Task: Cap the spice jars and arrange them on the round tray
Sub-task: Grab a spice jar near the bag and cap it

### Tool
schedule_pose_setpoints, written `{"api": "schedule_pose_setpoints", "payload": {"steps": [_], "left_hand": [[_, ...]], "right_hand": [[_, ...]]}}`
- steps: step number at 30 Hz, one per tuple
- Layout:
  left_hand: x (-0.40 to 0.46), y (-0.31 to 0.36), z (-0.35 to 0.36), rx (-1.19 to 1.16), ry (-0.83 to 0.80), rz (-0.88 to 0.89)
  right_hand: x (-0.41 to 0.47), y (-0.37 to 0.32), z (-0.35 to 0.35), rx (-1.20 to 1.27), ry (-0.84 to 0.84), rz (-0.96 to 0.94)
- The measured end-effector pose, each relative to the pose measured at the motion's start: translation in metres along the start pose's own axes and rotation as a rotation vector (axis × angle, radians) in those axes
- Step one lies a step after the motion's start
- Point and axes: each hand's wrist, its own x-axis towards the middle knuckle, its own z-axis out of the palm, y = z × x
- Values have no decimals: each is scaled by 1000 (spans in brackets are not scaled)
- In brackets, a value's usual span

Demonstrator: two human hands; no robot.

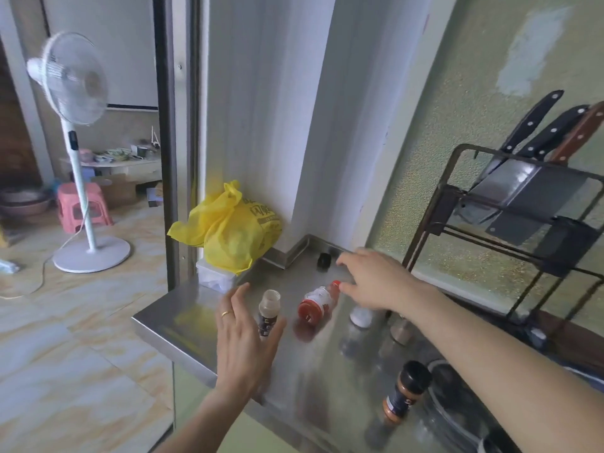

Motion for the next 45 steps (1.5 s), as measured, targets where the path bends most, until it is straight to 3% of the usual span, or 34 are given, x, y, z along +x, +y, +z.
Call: {"api": "schedule_pose_setpoints", "payload": {"steps": [3, 7, 13, 21, 26, 29, 37, 41, 45], "left_hand": [[13, -18, 16, 14, -195, -27], [20, -29, 27, -64, -333, -40], [29, -32, 27, -176, -279, -84], [31, -40, 28, -200, -291, -79], [30, -41, 29, -183, -283, -33], [31, -41, 29, -191, -263, -12], [13, -18, 7, -283, -208, 35], [-26, 32, -13, -468, -244, 126], [-63, 78, -27, -668, -336, 103]], "right_hand": [[64, -13, 21, -72, -37, 5], [137, -18, 54, -136, -156, 100], [210, -4, 95, -196, -241, 201], [240, 10, 128, -46, -242, 228], [221, -1, 110, -25, -54, 180], [200, -12, 84, 110, 45, 120], [55, -43, 16, 969, 45, -24], [-24, -30, -5, 1045, 120, -13], [-91, -3, -23, 1070, 131, -28]]}}
